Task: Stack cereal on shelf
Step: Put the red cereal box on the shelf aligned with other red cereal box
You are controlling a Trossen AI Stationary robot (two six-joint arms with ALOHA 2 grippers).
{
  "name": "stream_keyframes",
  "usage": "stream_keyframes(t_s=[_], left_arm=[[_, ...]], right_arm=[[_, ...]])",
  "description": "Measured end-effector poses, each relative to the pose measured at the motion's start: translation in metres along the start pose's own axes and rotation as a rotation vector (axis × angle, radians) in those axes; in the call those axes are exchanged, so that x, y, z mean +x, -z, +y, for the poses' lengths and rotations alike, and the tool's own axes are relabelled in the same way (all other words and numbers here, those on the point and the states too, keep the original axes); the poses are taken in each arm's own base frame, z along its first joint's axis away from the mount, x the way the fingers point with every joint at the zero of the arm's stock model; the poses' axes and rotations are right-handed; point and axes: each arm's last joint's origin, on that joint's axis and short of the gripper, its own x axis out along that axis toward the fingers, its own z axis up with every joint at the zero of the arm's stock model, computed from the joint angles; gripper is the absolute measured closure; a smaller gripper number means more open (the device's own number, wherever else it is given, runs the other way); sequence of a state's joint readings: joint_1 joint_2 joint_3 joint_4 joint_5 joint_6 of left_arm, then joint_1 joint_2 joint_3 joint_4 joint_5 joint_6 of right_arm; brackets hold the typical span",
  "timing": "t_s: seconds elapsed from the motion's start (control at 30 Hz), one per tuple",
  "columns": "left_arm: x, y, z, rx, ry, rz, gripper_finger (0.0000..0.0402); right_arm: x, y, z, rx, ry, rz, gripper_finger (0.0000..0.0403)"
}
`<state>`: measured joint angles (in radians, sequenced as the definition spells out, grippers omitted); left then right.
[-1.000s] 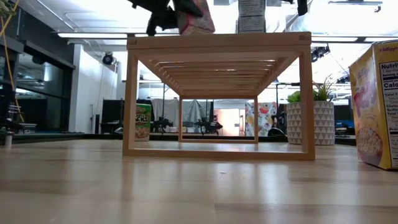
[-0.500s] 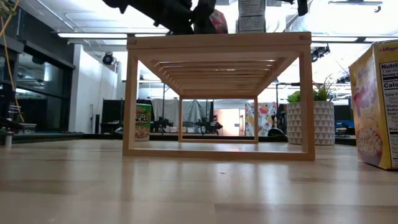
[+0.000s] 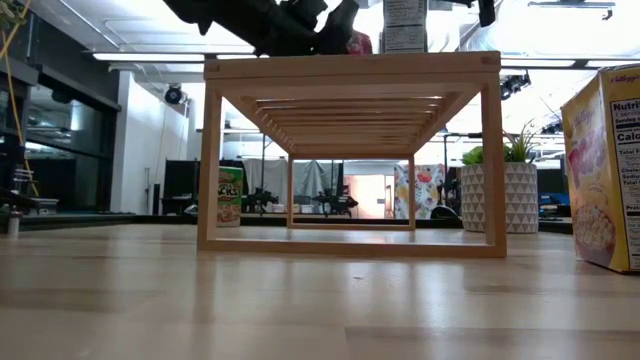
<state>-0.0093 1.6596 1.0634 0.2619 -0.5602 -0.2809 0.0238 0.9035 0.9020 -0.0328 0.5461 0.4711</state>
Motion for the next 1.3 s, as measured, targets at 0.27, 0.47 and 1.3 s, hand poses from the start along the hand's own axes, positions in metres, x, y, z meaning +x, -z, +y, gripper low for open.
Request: stream_keyframes(t_s=[0.27, 0.47, 1.3], left_arm=[[0.000, -0.002, -0.001, 0.036, 0.016, -0.019, 0.0171], [-0.002, -0.004, -0.001, 0.032, 0.050, -0.016, 0.0149], [-0.105, -0.100, 0.046, 0.146, 0.060, -0.249, 0.0144]], right_arm=[[0.000, 0.000, 0.000, -0.003, 0.002, 0.004, 0.0249], [0.000, 0.001, 0.000, -0.004, 0.003, 0.006, 0.0249], [0.000, 0.001, -0.001, -0.008, 0.006, 0.012, 0.0249]])
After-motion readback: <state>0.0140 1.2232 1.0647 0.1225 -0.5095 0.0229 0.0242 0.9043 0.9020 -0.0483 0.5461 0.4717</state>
